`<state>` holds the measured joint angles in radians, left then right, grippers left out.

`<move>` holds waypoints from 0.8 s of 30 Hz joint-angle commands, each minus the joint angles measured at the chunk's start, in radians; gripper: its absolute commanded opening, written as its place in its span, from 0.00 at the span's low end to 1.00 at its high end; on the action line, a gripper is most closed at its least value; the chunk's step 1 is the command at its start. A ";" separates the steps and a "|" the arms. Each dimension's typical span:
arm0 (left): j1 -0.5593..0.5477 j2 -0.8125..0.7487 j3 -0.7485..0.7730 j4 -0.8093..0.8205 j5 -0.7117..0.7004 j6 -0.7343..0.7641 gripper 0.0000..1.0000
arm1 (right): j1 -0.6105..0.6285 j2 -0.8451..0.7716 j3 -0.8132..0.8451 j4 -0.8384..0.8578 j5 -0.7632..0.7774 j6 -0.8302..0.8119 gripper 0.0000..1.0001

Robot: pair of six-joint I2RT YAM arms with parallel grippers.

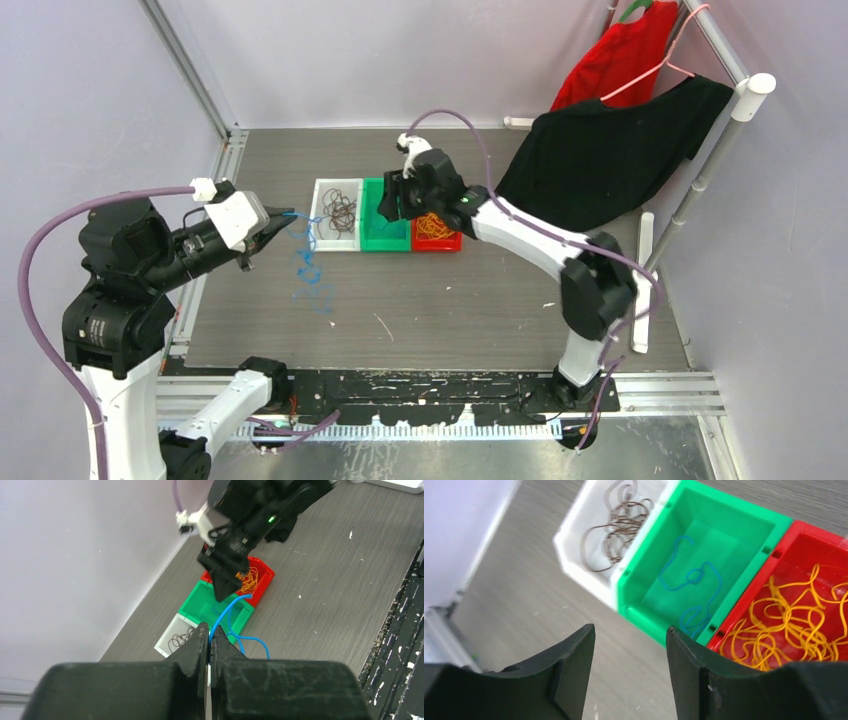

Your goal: Untangle the cables

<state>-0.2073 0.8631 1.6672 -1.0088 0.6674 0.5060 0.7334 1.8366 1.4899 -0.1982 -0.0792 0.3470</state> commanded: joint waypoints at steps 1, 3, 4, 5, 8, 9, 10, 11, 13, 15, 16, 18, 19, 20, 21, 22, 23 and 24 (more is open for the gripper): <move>-0.002 -0.015 -0.023 0.038 0.009 -0.001 0.00 | 0.031 -0.314 -0.183 0.356 -0.092 0.059 0.62; -0.002 -0.021 -0.041 0.036 0.011 0.008 0.00 | 0.066 -0.401 -0.262 0.441 -0.093 0.047 0.65; -0.003 -0.023 -0.050 0.035 0.013 0.009 0.00 | 0.092 -0.440 -0.288 0.470 -0.087 0.033 0.66; -0.003 -0.024 -0.057 0.032 0.015 0.010 0.00 | 0.116 -0.470 -0.307 0.492 -0.085 0.018 0.68; -0.003 -0.026 -0.076 0.030 0.017 0.011 0.00 | 0.185 -0.534 -0.329 0.543 -0.078 -0.027 0.72; -0.003 -0.025 -0.079 0.029 0.017 0.011 0.00 | 0.208 -0.544 -0.321 0.544 -0.067 -0.045 0.73; -0.003 -0.025 -0.083 0.028 0.017 0.011 0.00 | 0.230 -0.549 -0.307 0.538 -0.057 -0.061 0.73; -0.003 -0.024 -0.085 0.024 0.016 0.011 0.00 | 0.250 -0.551 -0.295 0.536 -0.049 -0.073 0.74; -0.002 -0.021 -0.086 0.018 0.015 0.006 0.00 | 0.295 -0.549 -0.274 0.547 -0.034 -0.105 0.75; -0.003 -0.018 -0.081 0.010 0.011 0.001 0.00 | 0.325 -0.534 -0.250 0.541 -0.024 -0.142 0.75; -0.003 -0.017 -0.079 0.006 0.009 -0.001 0.00 | 0.338 -0.526 -0.242 0.536 -0.019 -0.168 0.75; -0.002 -0.015 -0.076 0.003 0.000 -0.007 0.00 | 0.362 -0.506 -0.230 0.536 0.004 -0.202 0.75; -0.002 -0.013 -0.075 -0.001 -0.001 -0.007 0.00 | 0.371 -0.495 -0.224 0.536 0.016 -0.213 0.75; -0.003 -0.012 -0.070 -0.003 -0.003 -0.008 0.00 | 0.377 -0.487 -0.220 0.540 0.029 -0.216 0.75; -0.003 -0.010 -0.068 -0.009 -0.003 -0.010 0.00 | 0.381 -0.480 -0.219 0.553 0.031 -0.217 0.75; -0.003 -0.009 -0.066 -0.015 -0.003 -0.010 0.00 | 0.385 -0.472 -0.219 0.569 0.032 -0.217 0.75; -0.003 -0.008 -0.064 -0.020 -0.004 -0.011 0.00 | 0.391 -0.465 -0.219 0.585 0.044 -0.220 0.75; -0.002 -0.006 -0.063 -0.025 -0.001 -0.013 0.00 | 0.397 -0.455 -0.217 0.597 0.063 -0.224 0.75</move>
<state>-0.2077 0.8486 1.5799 -1.0157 0.6659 0.5056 1.1126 1.3636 1.2224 0.2955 -0.0826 0.1757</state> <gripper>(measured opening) 0.010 0.751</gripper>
